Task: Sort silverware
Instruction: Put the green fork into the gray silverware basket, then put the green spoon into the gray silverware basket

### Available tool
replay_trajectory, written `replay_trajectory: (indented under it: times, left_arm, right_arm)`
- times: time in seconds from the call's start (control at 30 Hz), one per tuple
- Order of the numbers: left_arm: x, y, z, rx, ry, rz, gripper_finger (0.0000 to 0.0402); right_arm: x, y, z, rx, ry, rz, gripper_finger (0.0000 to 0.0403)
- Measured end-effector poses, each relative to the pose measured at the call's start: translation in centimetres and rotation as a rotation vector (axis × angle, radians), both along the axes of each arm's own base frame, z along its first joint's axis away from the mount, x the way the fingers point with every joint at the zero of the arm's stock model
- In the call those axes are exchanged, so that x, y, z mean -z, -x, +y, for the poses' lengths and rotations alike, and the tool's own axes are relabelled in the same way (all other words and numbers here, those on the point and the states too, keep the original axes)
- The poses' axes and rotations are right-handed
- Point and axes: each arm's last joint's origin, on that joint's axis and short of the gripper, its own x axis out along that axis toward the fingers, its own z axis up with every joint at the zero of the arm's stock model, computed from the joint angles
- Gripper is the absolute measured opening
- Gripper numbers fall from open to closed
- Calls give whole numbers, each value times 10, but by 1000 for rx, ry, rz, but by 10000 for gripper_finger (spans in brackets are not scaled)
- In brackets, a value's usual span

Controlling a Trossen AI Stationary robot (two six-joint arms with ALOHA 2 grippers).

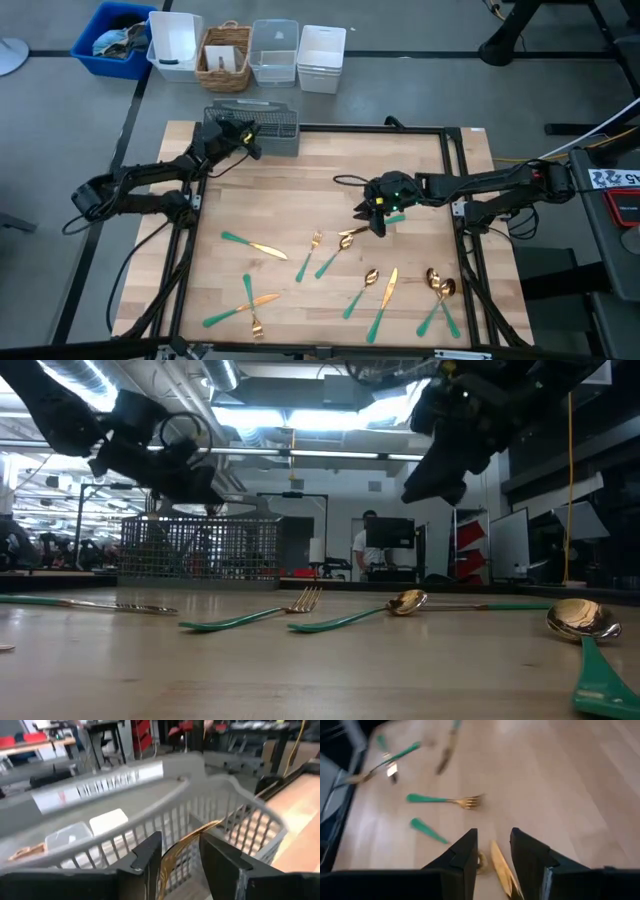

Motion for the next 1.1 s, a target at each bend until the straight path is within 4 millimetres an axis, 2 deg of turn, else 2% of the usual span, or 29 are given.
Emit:
replay_trajectory:
  times: [0.2,0.5,0.67,0.8,1.1]
  left_arm:
    - [-17,7,-12,15,-44,-41,125]
    - [-33,19,-29,50,-28,-110,125]
    - [-39,20,-47,256,64,-221,125]
    - [-40,18,-61,426,186,-274,125]
    - [-27,5,-91,677,410,-202,125]
  right_arm:
    - [10,4,0,107,-43,113,115]
    - [34,-7,0,152,-112,207,115]
    - [45,-10,1,154,-173,256,115]
    - [45,-11,6,124,-234,261,115]
    - [49,-16,41,110,-179,233,115]
